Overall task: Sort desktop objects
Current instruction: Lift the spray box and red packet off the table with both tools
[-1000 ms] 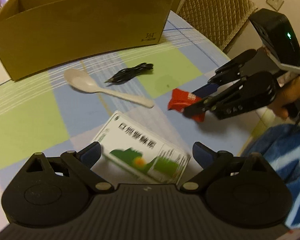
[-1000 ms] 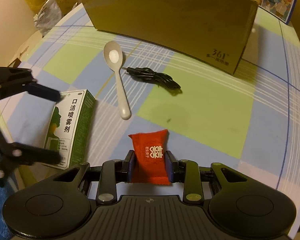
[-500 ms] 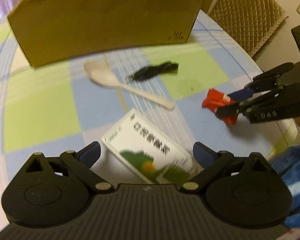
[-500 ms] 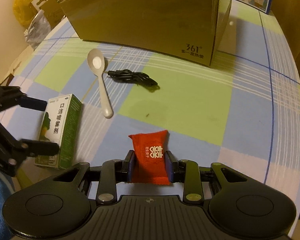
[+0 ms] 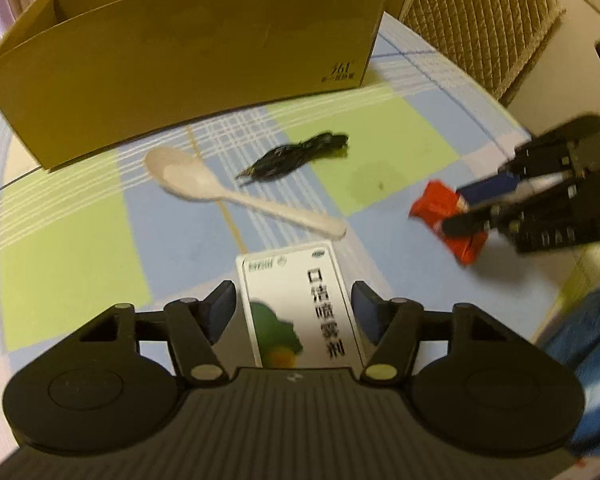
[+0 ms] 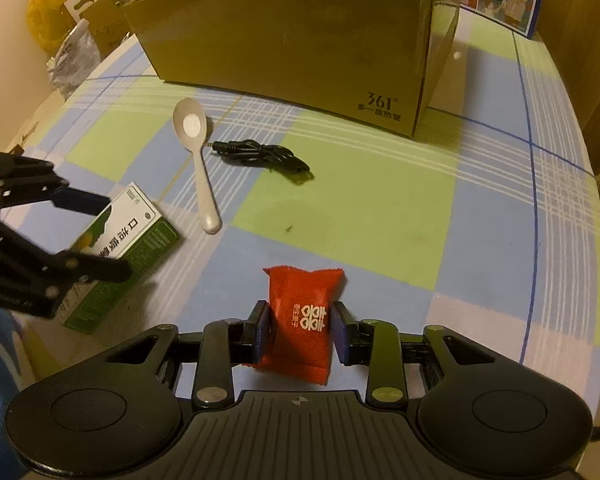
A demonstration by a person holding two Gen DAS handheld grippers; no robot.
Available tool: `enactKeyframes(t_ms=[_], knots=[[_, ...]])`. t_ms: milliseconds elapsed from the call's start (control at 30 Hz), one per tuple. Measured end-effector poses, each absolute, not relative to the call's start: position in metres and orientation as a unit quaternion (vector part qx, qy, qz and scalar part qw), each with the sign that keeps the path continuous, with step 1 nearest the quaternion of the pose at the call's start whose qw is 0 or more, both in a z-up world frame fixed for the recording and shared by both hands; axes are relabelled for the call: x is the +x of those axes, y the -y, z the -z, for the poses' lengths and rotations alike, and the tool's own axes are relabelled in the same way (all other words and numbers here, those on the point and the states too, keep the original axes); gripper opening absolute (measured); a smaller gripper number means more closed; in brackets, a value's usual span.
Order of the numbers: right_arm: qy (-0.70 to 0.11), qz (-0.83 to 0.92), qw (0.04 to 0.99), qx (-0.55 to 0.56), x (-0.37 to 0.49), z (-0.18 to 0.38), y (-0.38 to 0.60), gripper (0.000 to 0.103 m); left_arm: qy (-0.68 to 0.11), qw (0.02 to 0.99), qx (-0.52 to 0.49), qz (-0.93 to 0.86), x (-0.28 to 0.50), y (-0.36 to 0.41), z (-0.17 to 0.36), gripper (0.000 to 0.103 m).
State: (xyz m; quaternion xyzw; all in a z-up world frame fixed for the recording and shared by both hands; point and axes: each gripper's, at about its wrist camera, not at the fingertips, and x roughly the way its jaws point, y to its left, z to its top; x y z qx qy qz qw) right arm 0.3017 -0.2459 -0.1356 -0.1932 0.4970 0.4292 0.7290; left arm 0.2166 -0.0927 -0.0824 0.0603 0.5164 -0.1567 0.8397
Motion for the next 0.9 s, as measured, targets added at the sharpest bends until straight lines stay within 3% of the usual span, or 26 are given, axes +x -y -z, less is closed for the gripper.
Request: enactKeyframes(t_ms=[100, 433, 533, 633, 900], knots=[[-0.497, -0.423, 0.732, -0.198, 0.299, 0.136, 0.246, 0.046, -0.518, 0.838, 0.067, 0.156, 0.206, 0.092, 0.084, 0.063], [-0.498, -0.416, 0.728, -0.219, 0.293, 0.139, 0.236, 0.047, -0.522, 0.836, 0.077, 0.152, 0.204, 0.097, 0.090, 0.056], [-0.499, -0.410, 0.731, -0.218, 0.293, 0.139, 0.237, 0.046, -0.525, 0.836, 0.077, 0.143, 0.203, 0.097, 0.092, 0.053], [-0.498, -0.402, 0.737, -0.218, 0.292, 0.139, 0.238, 0.033, -0.525, 0.835, 0.083, 0.142, 0.203, 0.099, 0.093, 0.052], [-0.498, -0.399, 0.740, -0.210, 0.292, 0.139, 0.241, 0.031, -0.528, 0.834, 0.084, 0.140, 0.203, 0.099, 0.095, 0.051]])
